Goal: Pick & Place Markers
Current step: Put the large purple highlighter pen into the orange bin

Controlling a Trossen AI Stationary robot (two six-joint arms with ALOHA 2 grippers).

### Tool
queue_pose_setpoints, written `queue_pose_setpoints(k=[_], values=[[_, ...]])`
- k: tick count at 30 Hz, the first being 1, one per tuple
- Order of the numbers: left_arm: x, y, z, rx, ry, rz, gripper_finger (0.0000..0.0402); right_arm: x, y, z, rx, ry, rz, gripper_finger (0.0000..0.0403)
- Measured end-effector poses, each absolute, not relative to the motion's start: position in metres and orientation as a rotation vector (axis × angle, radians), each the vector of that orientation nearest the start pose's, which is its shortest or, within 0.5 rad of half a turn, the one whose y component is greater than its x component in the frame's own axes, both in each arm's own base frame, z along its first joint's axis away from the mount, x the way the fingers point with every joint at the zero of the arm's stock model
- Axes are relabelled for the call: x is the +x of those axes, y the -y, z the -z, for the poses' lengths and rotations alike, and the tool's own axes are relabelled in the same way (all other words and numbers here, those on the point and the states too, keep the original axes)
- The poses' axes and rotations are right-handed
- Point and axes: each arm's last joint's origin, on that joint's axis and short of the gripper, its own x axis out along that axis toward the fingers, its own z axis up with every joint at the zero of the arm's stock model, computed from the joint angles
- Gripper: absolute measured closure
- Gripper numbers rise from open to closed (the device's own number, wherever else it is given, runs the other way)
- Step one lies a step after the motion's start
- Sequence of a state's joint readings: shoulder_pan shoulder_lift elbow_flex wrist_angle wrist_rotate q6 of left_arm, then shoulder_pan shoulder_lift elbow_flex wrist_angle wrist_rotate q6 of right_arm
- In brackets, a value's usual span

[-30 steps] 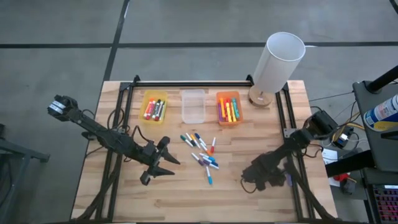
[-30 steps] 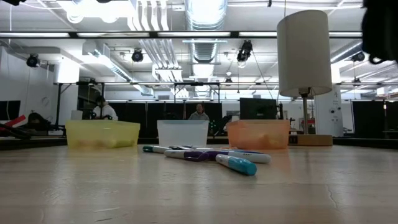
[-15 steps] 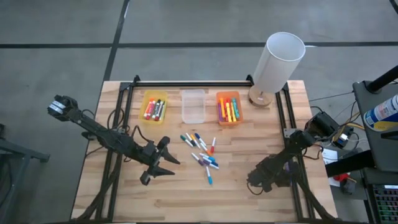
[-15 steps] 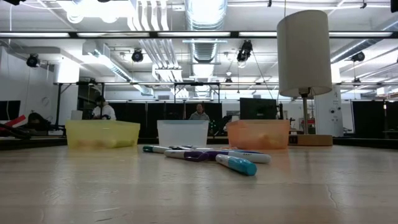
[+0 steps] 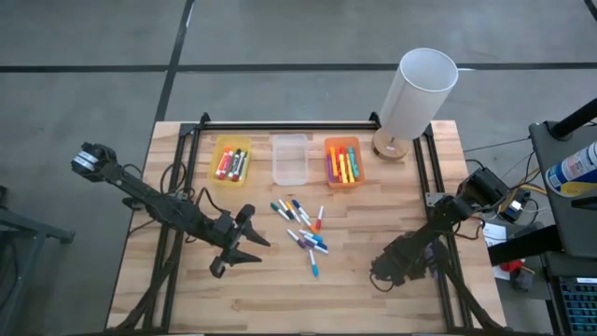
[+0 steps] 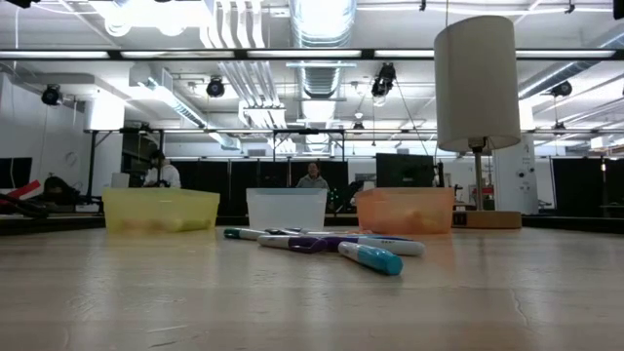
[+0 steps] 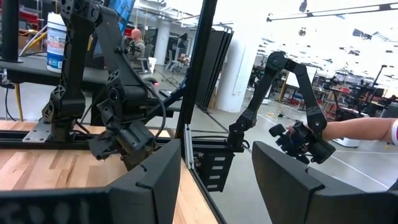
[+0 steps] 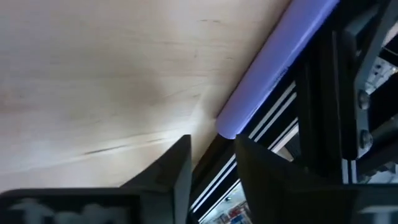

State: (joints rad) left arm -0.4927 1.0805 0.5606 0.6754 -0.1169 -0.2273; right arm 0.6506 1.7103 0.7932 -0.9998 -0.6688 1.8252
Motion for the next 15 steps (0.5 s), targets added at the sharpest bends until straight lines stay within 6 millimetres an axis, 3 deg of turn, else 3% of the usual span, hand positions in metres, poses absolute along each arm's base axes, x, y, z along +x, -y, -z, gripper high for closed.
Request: queue_pose_setpoints(k=[9, 15], values=[[0.2074, 0.1074, -0.2815, -0.271, 0.104, 0.39, 0.0209, 0.1667, -0.1501, -0.1214, 0.99, -2.101, 1.153, 0.0236], [0.2073, 0.1075, -0.2815, -0.271, 0.104, 0.39, 0.0209, 0.1615, -0.146, -0.1214, 0.943, -2.115, 1.195, 0.0256]])
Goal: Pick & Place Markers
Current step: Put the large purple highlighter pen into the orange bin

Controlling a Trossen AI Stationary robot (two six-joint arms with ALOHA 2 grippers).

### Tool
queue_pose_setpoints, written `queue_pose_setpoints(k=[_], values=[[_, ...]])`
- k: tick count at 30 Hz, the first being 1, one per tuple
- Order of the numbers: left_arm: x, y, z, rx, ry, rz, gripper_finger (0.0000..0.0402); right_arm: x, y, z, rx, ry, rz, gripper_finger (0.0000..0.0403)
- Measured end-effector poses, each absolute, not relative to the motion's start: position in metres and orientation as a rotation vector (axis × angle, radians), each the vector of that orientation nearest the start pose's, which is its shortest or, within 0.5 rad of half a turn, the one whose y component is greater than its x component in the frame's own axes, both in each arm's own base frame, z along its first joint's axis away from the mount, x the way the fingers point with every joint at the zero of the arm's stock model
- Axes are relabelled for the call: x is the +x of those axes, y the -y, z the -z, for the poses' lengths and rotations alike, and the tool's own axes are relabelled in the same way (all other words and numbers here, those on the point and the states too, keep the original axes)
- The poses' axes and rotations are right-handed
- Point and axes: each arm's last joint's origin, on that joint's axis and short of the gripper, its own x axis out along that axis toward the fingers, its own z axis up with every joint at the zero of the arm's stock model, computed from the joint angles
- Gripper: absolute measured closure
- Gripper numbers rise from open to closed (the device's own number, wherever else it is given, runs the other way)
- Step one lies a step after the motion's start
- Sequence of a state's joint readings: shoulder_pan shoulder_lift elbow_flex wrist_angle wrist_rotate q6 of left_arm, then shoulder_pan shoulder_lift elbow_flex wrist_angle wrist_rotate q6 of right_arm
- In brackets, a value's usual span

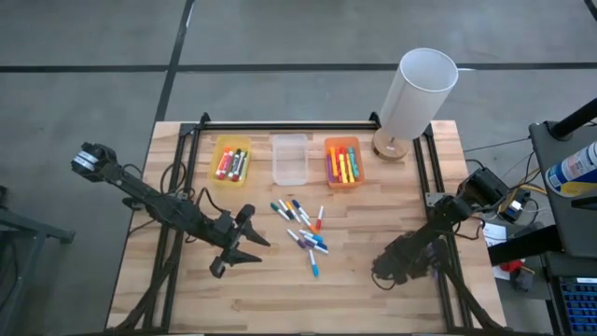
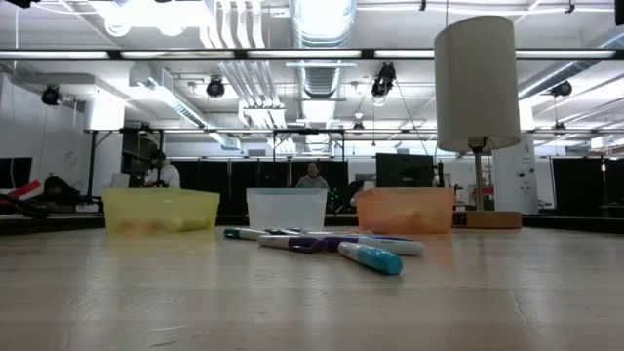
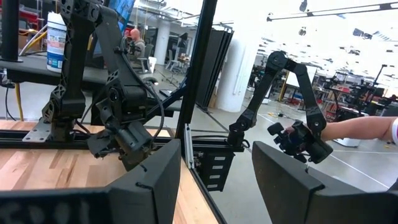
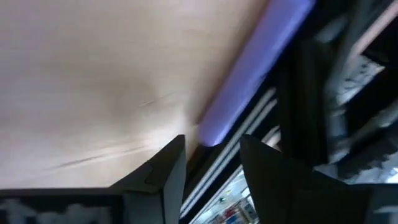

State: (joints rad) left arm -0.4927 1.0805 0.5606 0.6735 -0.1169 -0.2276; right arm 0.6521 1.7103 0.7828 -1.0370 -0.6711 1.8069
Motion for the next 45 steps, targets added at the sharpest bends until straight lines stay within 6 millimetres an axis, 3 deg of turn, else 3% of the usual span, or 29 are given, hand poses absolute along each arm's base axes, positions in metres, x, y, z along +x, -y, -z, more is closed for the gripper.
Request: queue_pose_setpoints(k=[11, 20, 24, 36, 45], values=[[0.207, 0.107, -0.282, -0.273, 0.111, 0.391, 0.0209, 0.155, -0.138, -0.118, 0.807, -2.088, 1.177, 0.0386], [0.207, 0.107, -0.282, -0.273, 0.111, 0.391, 0.0209, 0.151, -0.135, -0.119, 0.765, -2.114, 1.203, 0.0394], [0.207, 0.107, -0.282, -0.273, 0.112, 0.391, 0.0209, 0.15, -0.136, -0.12, 0.793, -2.188, 1.182, 0.0394], [0.207, 0.107, -0.282, -0.279, 0.111, 0.392, 0.0209, 0.147, -0.14, -0.108, 0.911, -2.172, 1.176, 0.0394], [0.207, 0.107, -0.282, -0.263, 0.114, 0.39, 0.0209, 0.177, -0.157, -0.124, 0.932, -2.012, 0.988, 0.0394]])
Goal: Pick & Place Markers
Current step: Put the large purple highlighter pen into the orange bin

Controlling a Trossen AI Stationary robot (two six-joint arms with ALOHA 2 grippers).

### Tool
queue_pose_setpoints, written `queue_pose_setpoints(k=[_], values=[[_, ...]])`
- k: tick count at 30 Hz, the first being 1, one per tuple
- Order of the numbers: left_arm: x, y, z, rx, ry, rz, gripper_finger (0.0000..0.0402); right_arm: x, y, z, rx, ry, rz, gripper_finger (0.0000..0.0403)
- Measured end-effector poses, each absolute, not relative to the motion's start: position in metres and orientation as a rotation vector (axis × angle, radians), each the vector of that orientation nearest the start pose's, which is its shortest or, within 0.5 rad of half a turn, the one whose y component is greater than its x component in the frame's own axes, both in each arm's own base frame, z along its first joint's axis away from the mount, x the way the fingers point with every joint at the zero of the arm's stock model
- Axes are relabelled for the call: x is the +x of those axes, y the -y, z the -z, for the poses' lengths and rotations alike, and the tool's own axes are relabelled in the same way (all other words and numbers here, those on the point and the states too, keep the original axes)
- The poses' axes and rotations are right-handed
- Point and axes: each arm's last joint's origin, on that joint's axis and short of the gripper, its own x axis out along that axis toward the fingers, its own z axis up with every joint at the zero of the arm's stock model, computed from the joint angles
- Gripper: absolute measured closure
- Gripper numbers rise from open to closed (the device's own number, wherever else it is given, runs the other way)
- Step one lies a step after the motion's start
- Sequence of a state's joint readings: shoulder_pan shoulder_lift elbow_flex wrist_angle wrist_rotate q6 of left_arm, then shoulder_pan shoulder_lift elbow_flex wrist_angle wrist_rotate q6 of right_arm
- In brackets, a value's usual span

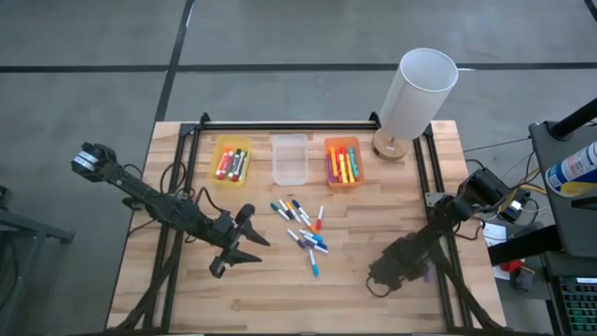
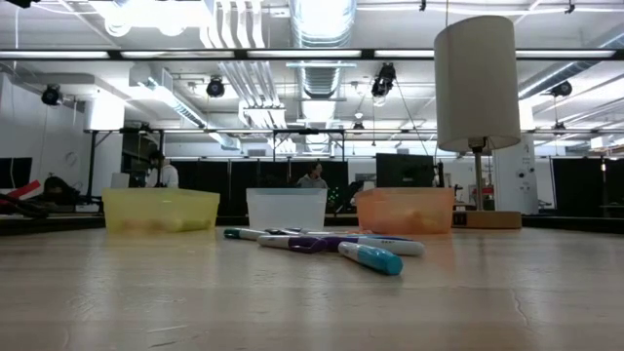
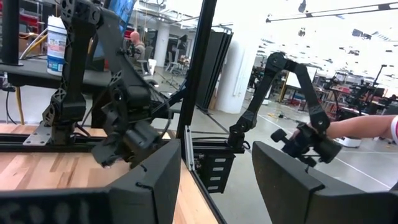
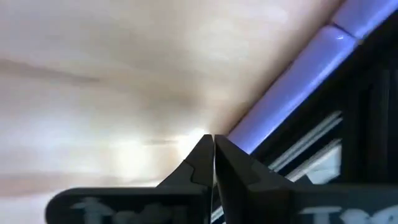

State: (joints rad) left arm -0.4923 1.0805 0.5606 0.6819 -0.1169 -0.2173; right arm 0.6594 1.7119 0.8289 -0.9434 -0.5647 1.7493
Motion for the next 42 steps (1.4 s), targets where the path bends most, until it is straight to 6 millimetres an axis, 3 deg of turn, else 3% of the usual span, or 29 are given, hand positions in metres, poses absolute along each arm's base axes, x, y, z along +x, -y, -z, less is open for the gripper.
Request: queue_pose_setpoints(k=[8, 22, 26, 35, 42], values=[[0.207, 0.107, -0.283, -0.261, 0.122, 0.383, 0.0209, 0.196, -0.168, -0.147, 0.959, -1.96, 0.939, 0.0394], [0.207, 0.107, -0.283, -0.258, 0.123, 0.383, 0.0209, 0.243, -0.16, -0.184, 0.919, -1.544, 0.867, 0.039], [0.207, 0.107, -0.283, -0.258, 0.122, 0.383, 0.0209, 0.253, -0.157, -0.191, 0.906, -1.471, 0.828, 0.0353], [0.207, 0.107, -0.283, -0.257, 0.122, 0.383, 0.0209, 0.262, -0.147, -0.191, 0.923, -1.359, 0.875, 0.0217], [0.207, 0.107, -0.283, -0.249, 0.123, 0.382, 0.0209, 0.258, -0.144, -0.18, 0.959, -1.34, 0.931, 0.0186]])
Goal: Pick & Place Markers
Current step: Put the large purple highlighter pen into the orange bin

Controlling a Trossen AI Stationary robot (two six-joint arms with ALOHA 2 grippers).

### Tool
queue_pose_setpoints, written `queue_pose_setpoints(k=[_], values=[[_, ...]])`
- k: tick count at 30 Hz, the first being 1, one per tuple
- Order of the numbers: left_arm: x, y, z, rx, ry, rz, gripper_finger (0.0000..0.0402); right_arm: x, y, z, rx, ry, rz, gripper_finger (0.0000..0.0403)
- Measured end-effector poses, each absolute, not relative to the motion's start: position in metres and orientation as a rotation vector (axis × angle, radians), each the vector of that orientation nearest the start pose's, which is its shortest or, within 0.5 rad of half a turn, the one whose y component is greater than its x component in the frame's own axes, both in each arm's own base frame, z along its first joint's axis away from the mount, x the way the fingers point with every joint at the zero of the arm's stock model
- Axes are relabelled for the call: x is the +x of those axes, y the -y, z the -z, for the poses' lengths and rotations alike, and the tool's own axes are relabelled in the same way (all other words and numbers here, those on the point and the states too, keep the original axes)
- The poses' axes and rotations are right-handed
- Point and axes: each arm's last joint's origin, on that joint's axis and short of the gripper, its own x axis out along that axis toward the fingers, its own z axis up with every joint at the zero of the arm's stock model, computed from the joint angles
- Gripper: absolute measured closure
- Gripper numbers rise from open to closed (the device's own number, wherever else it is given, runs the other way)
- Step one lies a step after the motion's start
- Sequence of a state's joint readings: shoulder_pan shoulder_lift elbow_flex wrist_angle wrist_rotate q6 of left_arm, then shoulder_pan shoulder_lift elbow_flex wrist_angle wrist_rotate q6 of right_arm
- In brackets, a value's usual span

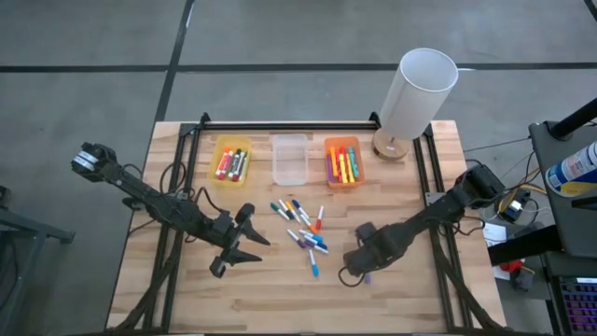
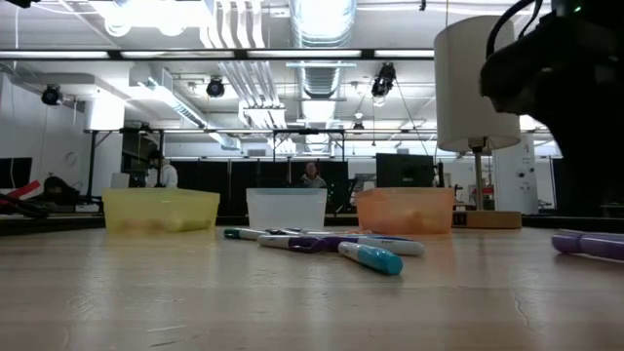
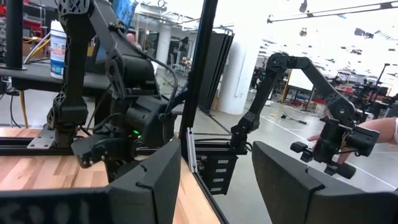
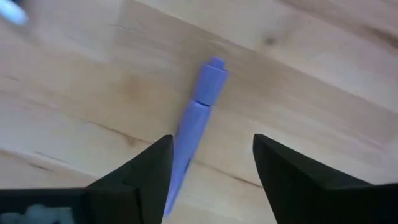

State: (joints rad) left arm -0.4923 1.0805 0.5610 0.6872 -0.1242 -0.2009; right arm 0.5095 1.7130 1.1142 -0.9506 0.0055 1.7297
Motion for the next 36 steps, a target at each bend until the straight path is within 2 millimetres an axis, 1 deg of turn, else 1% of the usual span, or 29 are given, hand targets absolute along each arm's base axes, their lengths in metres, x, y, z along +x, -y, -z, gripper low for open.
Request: queue_pose_setpoints(k=[3, 6, 8, 12, 15, 18, 20, 22, 26, 28, 30, 33, 36], values=[[0.207, 0.107, -0.283, -0.231, 0.127, 0.381, 0.0209, 0.263, -0.146, -0.171, 1.018, -1.268, 0.878, 0.0189], [0.207, 0.107, -0.283, -0.227, 0.127, 0.381, 0.0209, 0.271, -0.15, -0.164, 1.097, -1.187, 0.78, 0.0192], [0.207, 0.107, -0.283, -0.227, 0.128, 0.381, 0.0209, 0.273, -0.15, -0.158, 1.122, -1.17, 0.759, 0.0192], [0.207, 0.107, -0.283, -0.227, 0.129, 0.381, 0.0209, 0.271, -0.149, -0.148, 1.106, -1.186, 0.797, 0.0193], [0.207, 0.107, -0.283, -0.217, 0.131, 0.38, 0.0209, 0.274, -0.15, -0.14, 1.106, -1.187, 0.805, 0.0193], [0.207, 0.107, -0.284, -0.204, 0.136, 0.379, 0.0209, 0.279, -0.15, -0.132, 1.075, -1.229, 0.785, 0.0193], [0.207, 0.107, -0.284, -0.206, 0.143, 0.38, 0.0209, 0.283, -0.15, -0.131, 1.052, -1.261, 0.779, 0.0195], [0.207, 0.107, -0.285, -0.205, 0.146, 0.38, 0.0209, 0.286, -0.15, -0.134, 1.023, -1.283, 0.785, 0.0201], [0.207, 0.107, -0.285, -0.178, 0.152, 0.377, 0.0209, 0.289, -0.148, -0.143, 0.952, -1.332, 0.818, 0.0228], [0.207, 0.107, -0.285, -0.158, 0.157, 0.375, 0.0209, 0.288, -0.145, -0.144, 0.923, -1.35, 0.831, 0.0246], [0.207, 0.107, -0.285, -0.151, 0.158, 0.375, 0.0209, 0.292, -0.144, -0.146, 0.93, -1.339, 0.807, 0.0269], [0.207, 0.107, -0.285, -0.148, 0.158, 0.374, 0.0209, 0.291, -0.14, -0.143, 0.896, -1.359, 0.801, 0.0309], [0.207, 0.107, -0.284, -0.092, 0.16, 0.369, 0.0209, 0.29, -0.136, -0.141, 0.878, -1.376, 0.787, 0.0346]])
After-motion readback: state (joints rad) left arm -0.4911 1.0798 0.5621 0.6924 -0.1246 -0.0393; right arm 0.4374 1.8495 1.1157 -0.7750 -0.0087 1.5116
